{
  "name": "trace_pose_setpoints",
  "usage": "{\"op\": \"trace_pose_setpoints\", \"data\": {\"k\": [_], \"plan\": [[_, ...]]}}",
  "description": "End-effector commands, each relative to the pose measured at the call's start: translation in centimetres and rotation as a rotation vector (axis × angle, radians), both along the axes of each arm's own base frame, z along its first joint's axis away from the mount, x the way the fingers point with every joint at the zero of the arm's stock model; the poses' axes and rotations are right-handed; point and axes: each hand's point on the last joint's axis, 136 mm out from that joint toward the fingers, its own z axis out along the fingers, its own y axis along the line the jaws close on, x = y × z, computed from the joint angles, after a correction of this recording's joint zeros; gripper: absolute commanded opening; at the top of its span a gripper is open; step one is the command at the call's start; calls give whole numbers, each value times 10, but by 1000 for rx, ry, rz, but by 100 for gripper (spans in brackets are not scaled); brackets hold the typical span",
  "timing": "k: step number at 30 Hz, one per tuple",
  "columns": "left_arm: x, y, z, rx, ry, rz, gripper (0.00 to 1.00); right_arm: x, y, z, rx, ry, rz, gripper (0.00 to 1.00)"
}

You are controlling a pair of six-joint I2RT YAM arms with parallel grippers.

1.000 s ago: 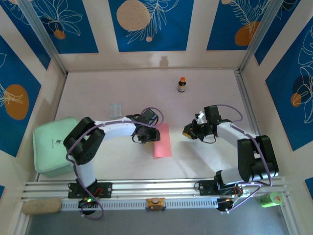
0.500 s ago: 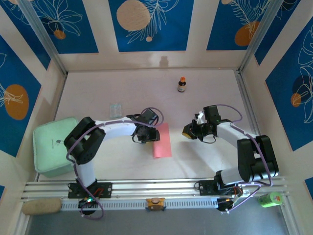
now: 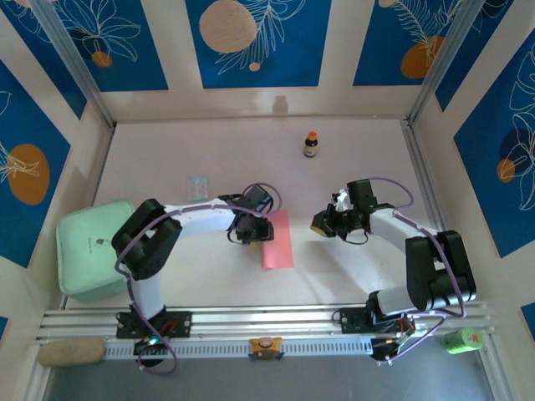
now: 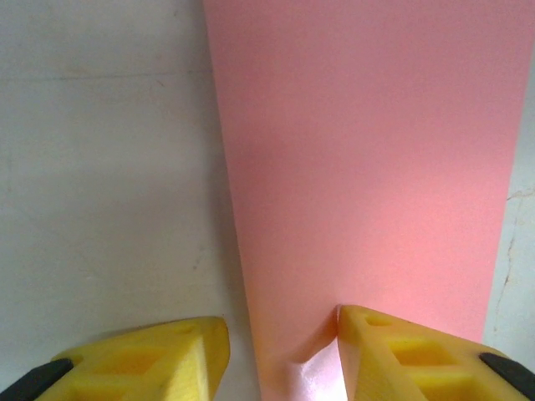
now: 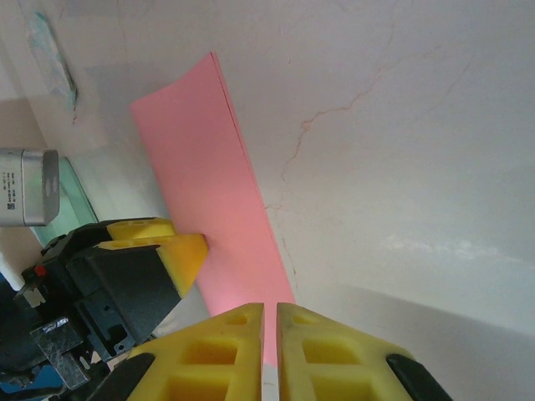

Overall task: Fold a paper plane with a square sheet of paper (pick it up from the middle)
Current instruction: Hold the square sheet of paper at the center of the table.

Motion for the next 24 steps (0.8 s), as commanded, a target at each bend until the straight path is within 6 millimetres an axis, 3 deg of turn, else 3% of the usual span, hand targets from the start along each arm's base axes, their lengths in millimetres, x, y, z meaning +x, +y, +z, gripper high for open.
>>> {"op": "trace_pose_setpoints", "data": {"k": [1,24], "plan": [[-8,16,-39,110,41,-19,46,0,5,2,18,9,17,13],[-10,14,-44,101,55,-9,48,-1,10,2,31,16,36,13]]}}
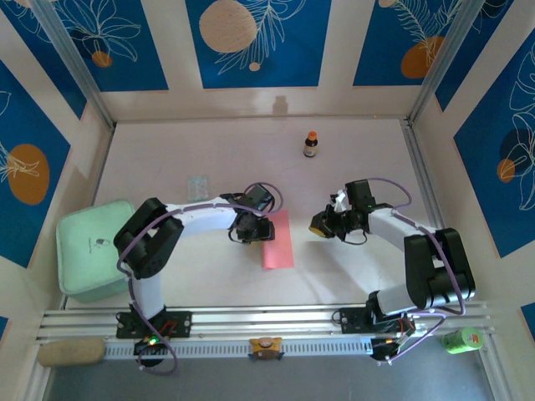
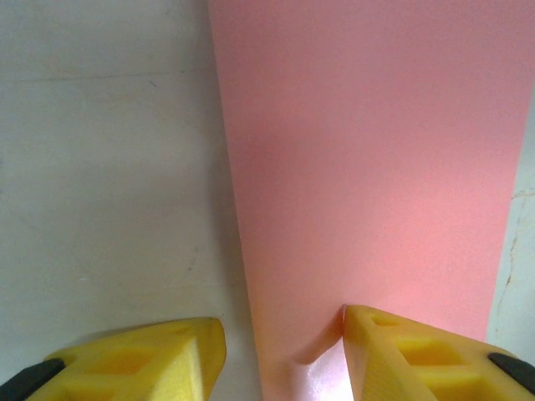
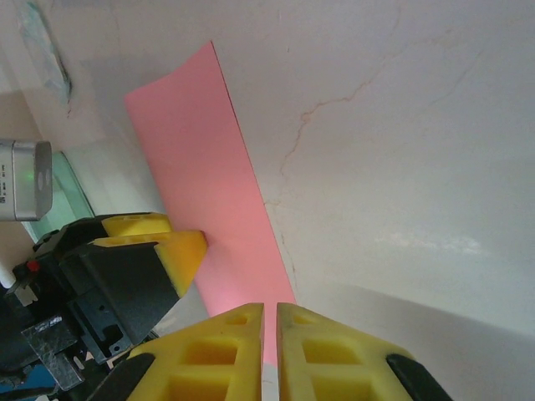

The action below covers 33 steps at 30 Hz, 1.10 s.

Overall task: Fold a paper plane with a square sheet of paper (pick it up from the middle)
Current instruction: Hold the square sheet of paper at the center of the table.

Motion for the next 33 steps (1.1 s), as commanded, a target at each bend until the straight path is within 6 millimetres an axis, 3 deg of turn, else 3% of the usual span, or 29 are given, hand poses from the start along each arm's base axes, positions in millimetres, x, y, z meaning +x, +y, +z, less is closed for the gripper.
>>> {"op": "trace_pose_setpoints", "data": {"k": [1,33], "plan": [[-10,15,-44,88,45,-5,49,1,7,6,31,5,23,13],[-9,17,-45,97,38,-13,44,1,12,7,38,1,48,13]]}}
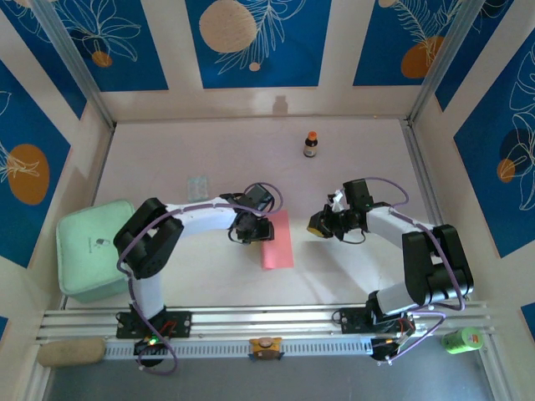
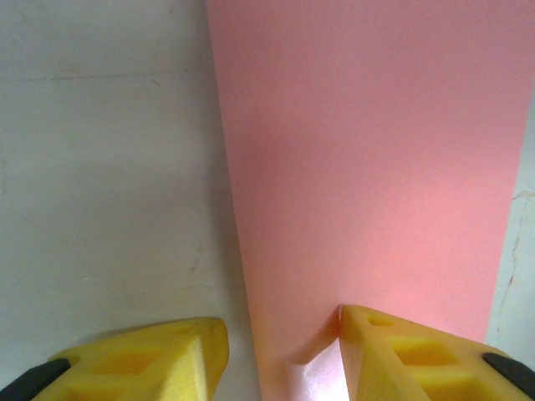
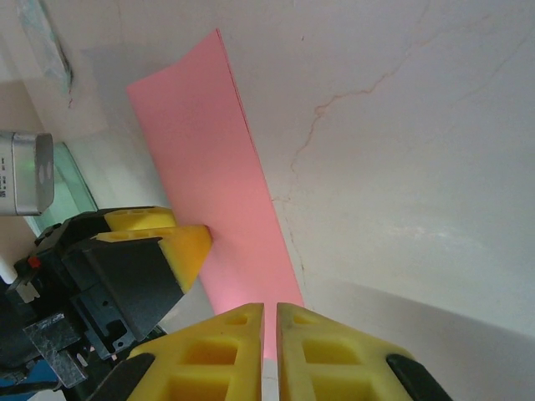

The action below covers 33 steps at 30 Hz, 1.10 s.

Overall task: Fold a paper plane with a square sheet of paper (pick it up from the middle)
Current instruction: Hold the square sheet of paper at the center of the table.

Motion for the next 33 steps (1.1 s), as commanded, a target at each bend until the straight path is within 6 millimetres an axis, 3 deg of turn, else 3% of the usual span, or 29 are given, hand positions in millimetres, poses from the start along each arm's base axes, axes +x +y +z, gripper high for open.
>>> {"op": "trace_pose_setpoints", "data": {"k": [1,33], "plan": [[-9,16,-44,97,37,-15,42,2,5,6,21,-8,24,13],[-6,14,-47,95,35,-18,46,1,11,5,30,-4,40,13]]}}
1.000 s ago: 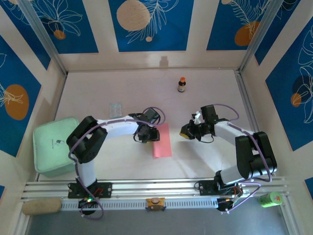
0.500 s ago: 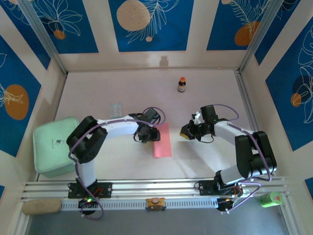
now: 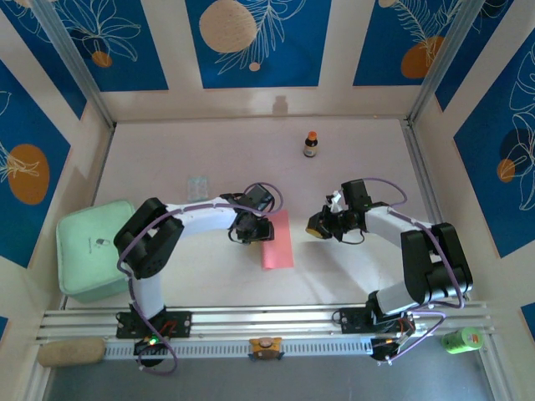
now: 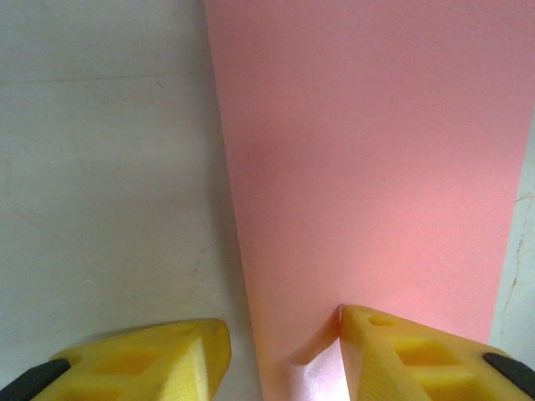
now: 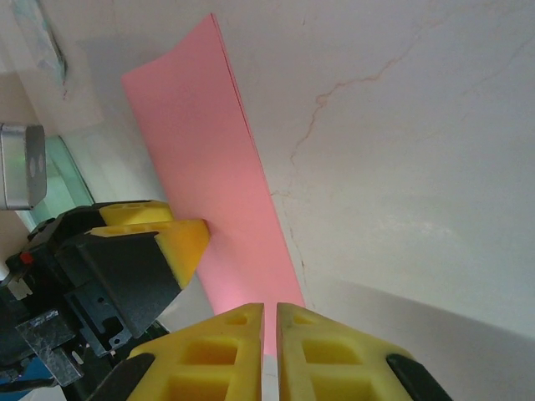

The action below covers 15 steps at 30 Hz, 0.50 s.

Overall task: Fold a paper plane with a square sheet of paper (pick it up from the middle)
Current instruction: Hold the square sheet of paper at the center of the table.

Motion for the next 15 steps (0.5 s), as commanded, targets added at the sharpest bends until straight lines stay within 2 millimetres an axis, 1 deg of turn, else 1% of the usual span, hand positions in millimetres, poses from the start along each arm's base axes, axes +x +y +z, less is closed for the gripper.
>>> {"op": "trace_pose_setpoints", "data": {"k": [1,6,15], "plan": [[-7,12,-45,85,33,-23,46,3,7,8,29,-16,28,13],[-6,15,-46,100,30,-25,47,3,9,8,28,-14,34,13],[-4,13,-45,97,26,-26,48,3,13,7,38,-7,49,13]]}}
